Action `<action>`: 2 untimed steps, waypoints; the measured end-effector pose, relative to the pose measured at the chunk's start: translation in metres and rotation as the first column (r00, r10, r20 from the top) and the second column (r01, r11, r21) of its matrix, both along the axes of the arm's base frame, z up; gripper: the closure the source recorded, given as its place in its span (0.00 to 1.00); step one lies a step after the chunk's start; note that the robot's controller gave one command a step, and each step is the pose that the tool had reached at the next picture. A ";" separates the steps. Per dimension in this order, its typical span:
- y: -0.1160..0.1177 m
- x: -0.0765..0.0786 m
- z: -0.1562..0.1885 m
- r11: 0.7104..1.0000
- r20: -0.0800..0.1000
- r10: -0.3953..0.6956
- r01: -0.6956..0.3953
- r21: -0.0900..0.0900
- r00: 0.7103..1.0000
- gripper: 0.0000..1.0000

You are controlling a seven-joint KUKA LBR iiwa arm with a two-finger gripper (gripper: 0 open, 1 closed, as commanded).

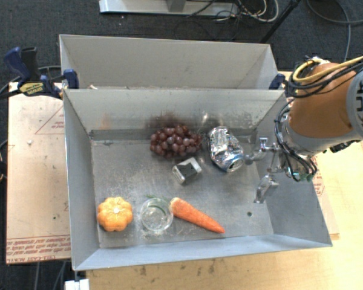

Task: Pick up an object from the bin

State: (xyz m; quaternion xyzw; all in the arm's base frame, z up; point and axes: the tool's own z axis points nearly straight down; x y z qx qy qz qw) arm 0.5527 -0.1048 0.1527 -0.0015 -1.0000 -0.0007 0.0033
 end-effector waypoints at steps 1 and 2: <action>0.000 0.002 0.005 1.000 0.008 0.003 -0.003 -0.001 1.000 0.00; 0.065 0.053 -0.065 1.000 0.024 -0.024 0.024 -0.001 0.999 0.00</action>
Offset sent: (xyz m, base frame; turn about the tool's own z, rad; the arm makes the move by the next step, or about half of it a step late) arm 0.0541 0.0746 -0.0827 0.0261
